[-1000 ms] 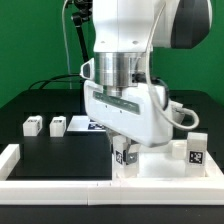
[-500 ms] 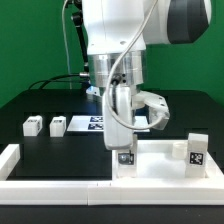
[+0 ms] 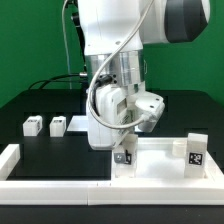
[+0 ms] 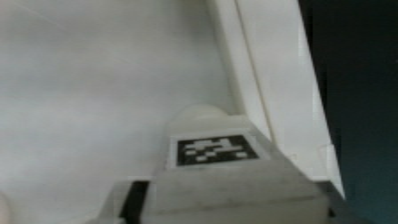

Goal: Assemble square table

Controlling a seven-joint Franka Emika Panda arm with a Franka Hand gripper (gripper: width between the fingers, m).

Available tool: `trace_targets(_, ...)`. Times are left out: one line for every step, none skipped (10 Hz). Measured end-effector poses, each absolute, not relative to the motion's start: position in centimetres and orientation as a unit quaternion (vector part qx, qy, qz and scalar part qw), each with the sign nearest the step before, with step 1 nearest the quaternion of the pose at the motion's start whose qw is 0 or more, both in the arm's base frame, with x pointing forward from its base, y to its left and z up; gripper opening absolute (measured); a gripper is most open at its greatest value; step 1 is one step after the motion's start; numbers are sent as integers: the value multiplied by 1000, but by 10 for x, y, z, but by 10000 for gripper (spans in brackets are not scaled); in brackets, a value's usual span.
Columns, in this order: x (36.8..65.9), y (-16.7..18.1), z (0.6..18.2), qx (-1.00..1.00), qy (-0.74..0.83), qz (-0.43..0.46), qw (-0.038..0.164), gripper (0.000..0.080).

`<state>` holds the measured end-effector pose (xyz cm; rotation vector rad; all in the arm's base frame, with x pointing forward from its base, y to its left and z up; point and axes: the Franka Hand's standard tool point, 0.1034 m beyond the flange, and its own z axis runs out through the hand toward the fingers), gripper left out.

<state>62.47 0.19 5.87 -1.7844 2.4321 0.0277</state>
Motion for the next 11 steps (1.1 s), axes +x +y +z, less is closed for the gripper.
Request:
trace_targets(624,2,59,-592,804,8,62,290)
trace_targets(624,2,58,-593,803,8,62,290)
trace_targets(625,2,59,-594,802,8,62,489)
trace_targets(626,5,63,-597,800,6,65,489)
trace_targets(626,9,74,-601,796,6,72,603)
trace_targets(624,13,83,-604,793,6,77,635)
trace_targets(626,15,90,-606,791,5,82,645)
trace_targets(626,15,89,-606,791,5,82,645)
trace_targets(626,15,87,-606,791,5,81,649)
trace_targets(626,15,88,-606,791,5,81,649)
trace_targets(626,15,87,-606,791,5,81,649)
